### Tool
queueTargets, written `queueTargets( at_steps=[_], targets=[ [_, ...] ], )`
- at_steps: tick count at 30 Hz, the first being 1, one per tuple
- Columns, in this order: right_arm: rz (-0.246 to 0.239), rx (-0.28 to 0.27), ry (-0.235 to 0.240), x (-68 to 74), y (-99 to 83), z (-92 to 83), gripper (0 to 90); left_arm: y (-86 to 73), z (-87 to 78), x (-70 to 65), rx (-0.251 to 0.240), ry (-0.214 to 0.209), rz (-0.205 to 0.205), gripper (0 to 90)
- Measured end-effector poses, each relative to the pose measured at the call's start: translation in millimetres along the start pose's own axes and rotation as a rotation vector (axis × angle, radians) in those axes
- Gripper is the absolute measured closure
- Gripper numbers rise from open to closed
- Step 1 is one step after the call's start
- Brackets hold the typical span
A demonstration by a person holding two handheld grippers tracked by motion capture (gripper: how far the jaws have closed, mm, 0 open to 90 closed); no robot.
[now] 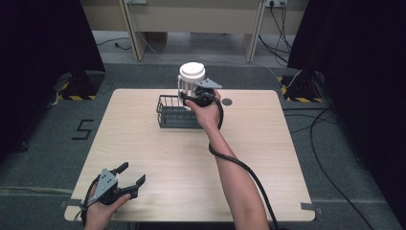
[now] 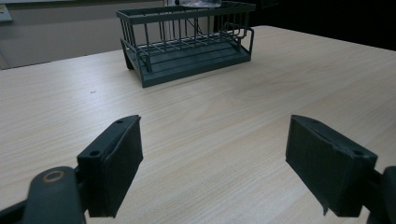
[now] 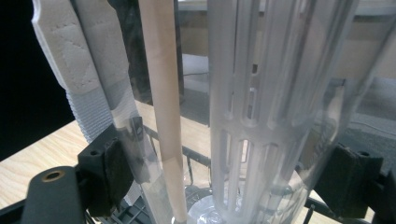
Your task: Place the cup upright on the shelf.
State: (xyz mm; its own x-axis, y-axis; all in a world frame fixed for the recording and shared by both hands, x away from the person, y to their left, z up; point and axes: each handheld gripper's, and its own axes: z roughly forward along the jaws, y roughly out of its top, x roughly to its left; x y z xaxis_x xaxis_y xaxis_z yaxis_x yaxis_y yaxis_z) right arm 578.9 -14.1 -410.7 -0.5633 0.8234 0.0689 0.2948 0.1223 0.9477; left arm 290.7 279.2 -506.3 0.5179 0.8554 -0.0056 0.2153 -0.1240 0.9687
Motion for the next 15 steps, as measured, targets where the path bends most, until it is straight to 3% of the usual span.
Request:
queueTargets(
  at_steps=[15],
  targets=[
    [0.000, 0.039, -0.016, -1.1, -10.7, 8.8, 18.3, 0.2, 0.0, -0.3, -0.002, -0.004, 0.001, 18.0]
  ],
)
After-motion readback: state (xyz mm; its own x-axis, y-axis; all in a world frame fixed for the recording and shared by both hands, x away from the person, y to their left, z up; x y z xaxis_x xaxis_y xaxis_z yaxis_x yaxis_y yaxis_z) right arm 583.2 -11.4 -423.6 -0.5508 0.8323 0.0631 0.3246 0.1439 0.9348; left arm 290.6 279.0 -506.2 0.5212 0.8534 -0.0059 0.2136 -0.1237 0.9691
